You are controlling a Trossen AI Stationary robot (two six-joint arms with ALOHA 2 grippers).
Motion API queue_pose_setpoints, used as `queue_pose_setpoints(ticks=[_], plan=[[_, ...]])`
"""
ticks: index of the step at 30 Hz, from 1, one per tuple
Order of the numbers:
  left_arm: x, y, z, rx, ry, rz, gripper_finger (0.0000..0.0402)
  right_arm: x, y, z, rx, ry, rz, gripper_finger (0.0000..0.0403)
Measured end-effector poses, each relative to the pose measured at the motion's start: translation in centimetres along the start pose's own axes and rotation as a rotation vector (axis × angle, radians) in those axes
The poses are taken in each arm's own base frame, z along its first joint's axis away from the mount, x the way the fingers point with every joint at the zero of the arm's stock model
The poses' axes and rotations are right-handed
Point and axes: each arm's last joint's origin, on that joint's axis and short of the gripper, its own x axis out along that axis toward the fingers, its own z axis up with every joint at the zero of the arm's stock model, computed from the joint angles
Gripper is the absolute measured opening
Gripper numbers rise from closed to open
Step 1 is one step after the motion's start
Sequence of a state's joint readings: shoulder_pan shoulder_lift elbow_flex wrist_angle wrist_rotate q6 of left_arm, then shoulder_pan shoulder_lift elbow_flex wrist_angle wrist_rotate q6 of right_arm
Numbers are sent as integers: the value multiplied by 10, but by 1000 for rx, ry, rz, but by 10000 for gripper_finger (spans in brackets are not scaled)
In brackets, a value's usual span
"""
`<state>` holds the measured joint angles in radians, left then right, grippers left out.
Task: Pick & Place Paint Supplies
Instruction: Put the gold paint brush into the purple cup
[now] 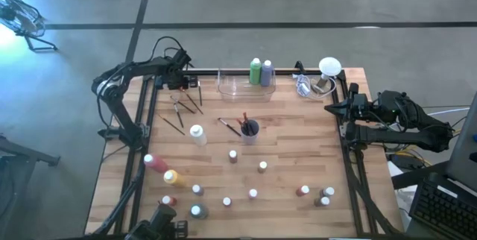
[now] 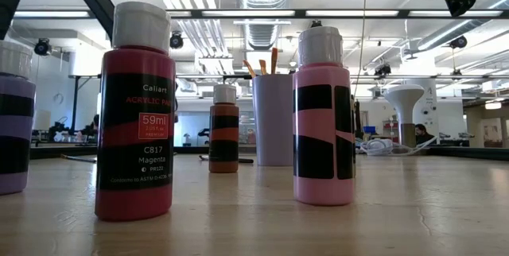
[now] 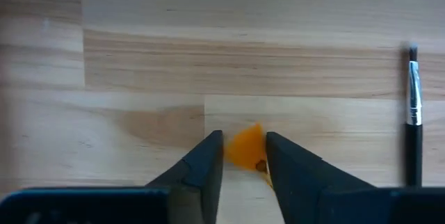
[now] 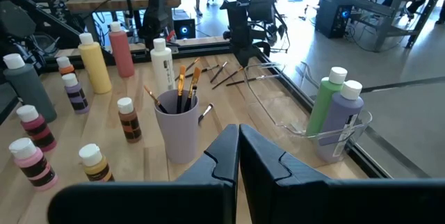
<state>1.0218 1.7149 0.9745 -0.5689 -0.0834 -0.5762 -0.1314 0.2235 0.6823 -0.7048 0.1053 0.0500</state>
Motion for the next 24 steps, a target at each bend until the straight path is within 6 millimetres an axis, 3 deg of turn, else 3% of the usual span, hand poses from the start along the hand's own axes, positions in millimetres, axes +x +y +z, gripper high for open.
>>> queue_pose_setpoints(ticks=[17,24], plan=[[0,-1,0,17,6,-13,10,0,0,0,0,0,0,8],[-1,0,0,44,9,-19,4,0,0,0,1,0,0,8]])
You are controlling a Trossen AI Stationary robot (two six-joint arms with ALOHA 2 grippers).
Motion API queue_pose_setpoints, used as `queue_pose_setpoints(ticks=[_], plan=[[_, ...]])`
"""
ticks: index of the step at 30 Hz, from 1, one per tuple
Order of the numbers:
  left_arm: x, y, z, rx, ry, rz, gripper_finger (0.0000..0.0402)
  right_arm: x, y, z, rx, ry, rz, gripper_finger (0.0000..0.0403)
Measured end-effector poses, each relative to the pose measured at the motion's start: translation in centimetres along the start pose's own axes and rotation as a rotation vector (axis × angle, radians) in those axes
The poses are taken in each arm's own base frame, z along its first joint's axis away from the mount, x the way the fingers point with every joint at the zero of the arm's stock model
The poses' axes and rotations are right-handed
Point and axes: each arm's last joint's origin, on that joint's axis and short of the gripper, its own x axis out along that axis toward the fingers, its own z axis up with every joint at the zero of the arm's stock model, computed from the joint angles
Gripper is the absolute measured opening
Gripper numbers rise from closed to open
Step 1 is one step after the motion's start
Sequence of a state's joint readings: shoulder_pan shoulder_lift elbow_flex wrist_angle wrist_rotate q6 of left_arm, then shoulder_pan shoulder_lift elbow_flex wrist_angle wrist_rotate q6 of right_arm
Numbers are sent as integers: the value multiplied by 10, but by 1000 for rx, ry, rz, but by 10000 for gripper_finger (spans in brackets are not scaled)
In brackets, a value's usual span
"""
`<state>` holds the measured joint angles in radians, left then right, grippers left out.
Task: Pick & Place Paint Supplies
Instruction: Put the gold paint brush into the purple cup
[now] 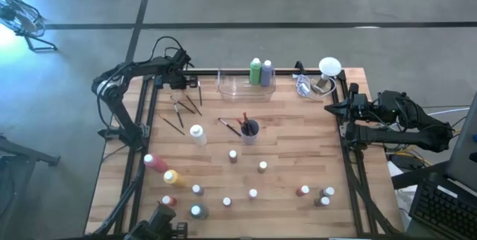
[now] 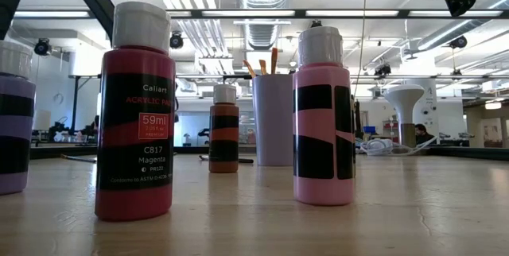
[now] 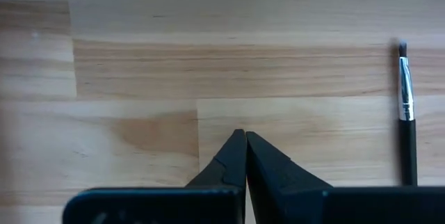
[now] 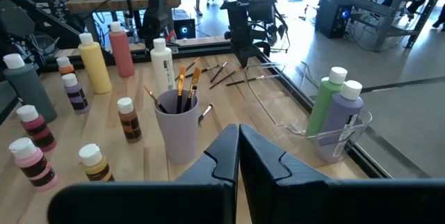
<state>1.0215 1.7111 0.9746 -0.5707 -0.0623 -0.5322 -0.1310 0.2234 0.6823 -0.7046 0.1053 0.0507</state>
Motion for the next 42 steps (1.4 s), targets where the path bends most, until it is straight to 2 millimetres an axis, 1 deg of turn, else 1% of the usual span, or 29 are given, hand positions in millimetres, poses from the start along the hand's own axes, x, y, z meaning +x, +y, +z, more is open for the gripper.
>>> queue_pose_setpoints(ticks=[5,8,14,20,28,34,37,42], plan=[[-11,-1,-2,22,9,-50,3,0,0,0,0,0,-1,8],[-24,-3,4,26,-43,-96,2,0,0,0,0,0,0,8],[-44,-2,5,39,-102,-120,1,0,0,0,0,0,0,8],[-59,-1,4,65,-146,-150,1,0,0,0,-1,0,0,8],[-70,0,3,78,-175,-189,0,0,0,0,0,0,0,8],[-82,-3,2,104,-186,-298,0,0,0,0,-1,0,0,8],[-93,-4,3,126,-221,-359,0,0,0,0,0,0,-1,8],[-120,-7,4,174,-342,-451,0,0,0,0,-1,0,0,8]])
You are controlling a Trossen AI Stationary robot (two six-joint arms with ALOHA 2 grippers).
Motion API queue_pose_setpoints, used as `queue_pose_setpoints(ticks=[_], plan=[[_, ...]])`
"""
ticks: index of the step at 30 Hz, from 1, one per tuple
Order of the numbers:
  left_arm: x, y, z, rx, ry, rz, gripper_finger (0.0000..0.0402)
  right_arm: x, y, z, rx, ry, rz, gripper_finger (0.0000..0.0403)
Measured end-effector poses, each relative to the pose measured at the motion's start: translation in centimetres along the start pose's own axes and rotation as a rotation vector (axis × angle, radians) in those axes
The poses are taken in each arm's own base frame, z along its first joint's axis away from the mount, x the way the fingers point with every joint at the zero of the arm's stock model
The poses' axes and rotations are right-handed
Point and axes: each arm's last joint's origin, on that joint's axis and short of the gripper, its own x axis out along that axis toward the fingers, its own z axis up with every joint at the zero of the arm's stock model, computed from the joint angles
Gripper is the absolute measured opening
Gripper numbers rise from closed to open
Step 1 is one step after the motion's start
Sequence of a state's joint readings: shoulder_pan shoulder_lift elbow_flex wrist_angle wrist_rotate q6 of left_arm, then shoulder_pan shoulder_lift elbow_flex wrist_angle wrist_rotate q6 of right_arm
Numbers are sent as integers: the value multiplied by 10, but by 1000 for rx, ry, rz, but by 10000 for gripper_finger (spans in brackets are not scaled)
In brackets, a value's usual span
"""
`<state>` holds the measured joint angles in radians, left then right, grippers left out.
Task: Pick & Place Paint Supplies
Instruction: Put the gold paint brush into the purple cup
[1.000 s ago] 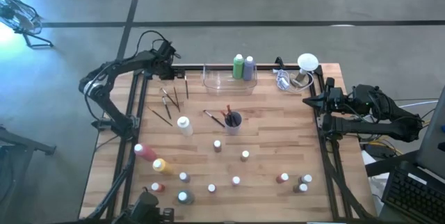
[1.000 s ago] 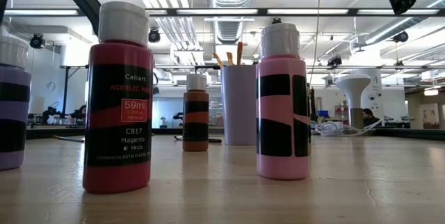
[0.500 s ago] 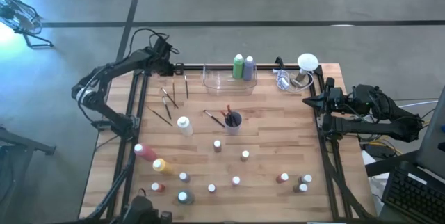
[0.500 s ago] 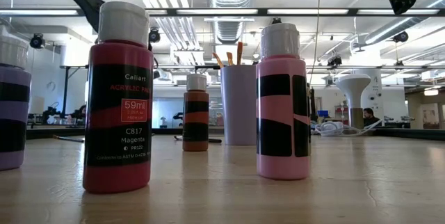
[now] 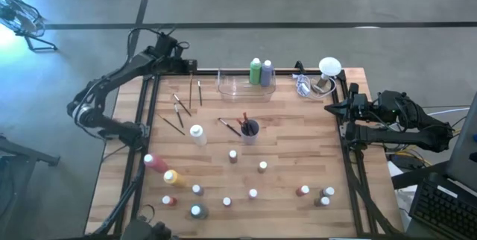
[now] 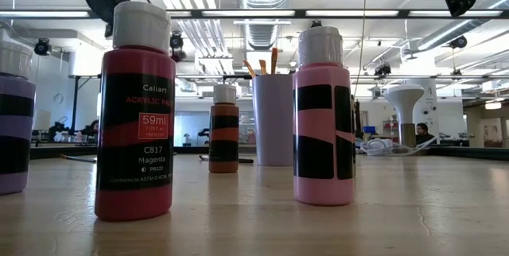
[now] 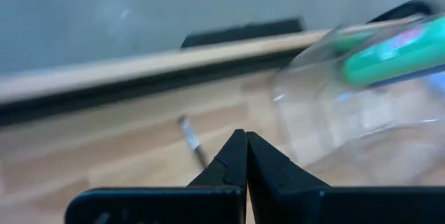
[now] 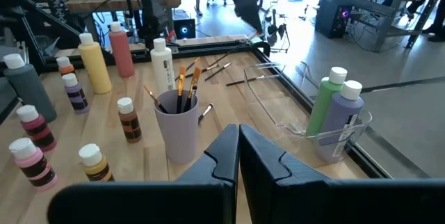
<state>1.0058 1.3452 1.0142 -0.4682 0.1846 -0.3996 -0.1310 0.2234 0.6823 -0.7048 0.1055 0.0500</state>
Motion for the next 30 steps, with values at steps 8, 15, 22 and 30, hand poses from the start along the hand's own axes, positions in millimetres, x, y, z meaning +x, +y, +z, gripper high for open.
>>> queue_pose_setpoints(ticks=[8,15,22,30], plan=[[-37,-50,7,184,-243,-309,0,0,0,0,1,0,0,8],[-64,-105,-8,360,-387,-579,0,0,0,0,0,0,0,8],[-80,-148,-31,499,-460,-789,0,0,0,0,1,0,0,8],[-89,-180,-57,604,-485,-943,0,0,0,0,1,0,0,8]])
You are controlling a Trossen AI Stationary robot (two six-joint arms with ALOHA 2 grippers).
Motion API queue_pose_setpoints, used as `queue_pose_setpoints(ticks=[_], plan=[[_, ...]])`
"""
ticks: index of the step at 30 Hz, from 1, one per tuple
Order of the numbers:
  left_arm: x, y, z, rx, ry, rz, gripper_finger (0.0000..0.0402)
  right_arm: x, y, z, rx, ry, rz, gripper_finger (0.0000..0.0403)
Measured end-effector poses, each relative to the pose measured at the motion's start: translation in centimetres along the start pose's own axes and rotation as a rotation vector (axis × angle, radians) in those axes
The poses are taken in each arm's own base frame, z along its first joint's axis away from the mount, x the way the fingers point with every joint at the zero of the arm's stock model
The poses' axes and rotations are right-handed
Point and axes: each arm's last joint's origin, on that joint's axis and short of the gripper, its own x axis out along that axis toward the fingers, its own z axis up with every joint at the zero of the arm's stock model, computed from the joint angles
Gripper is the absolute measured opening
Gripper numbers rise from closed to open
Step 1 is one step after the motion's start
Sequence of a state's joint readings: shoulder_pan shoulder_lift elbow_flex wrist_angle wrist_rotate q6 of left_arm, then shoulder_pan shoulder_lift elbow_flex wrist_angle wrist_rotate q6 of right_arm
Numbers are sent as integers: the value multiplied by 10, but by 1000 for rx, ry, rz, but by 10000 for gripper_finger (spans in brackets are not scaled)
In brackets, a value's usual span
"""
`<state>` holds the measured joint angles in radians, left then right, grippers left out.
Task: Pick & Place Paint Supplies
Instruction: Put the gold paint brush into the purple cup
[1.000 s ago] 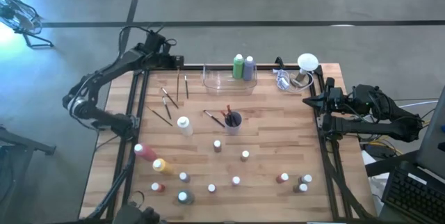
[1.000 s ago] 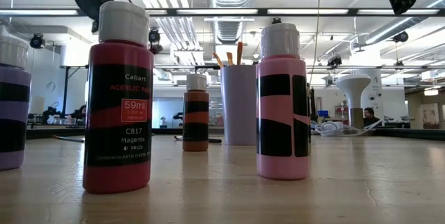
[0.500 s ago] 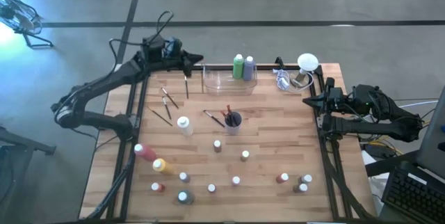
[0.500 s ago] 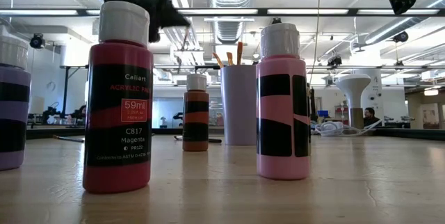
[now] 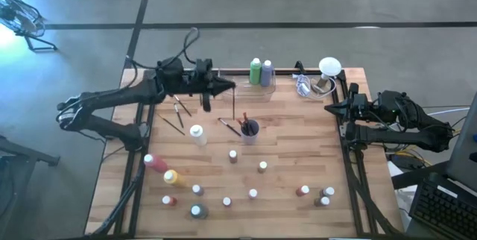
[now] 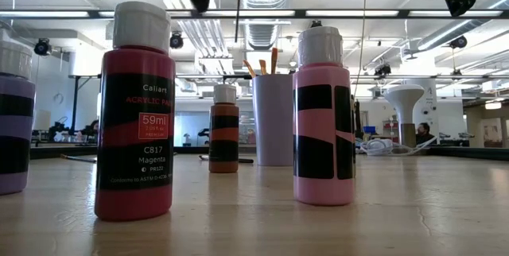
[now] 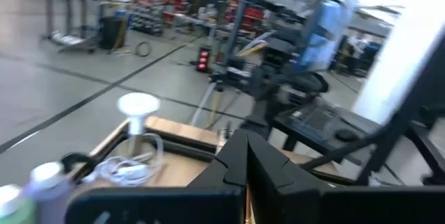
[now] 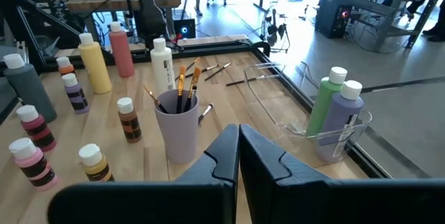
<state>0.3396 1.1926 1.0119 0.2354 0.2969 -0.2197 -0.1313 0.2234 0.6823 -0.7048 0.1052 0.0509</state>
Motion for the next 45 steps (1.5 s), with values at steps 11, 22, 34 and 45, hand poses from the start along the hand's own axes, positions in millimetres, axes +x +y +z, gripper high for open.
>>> queue_pose_setpoints(ticks=[11,22,34,45], plan=[[44,-27,-30,154,-40,-139,0,0,0,0,-1,0,0,8],[69,-17,-60,199,5,-135,0,0,0,0,0,0,0,8],[90,-5,-99,240,125,-127,0,0,0,0,-1,0,0,8],[93,-1,-118,267,237,-124,0,0,0,0,0,0,0,8]])
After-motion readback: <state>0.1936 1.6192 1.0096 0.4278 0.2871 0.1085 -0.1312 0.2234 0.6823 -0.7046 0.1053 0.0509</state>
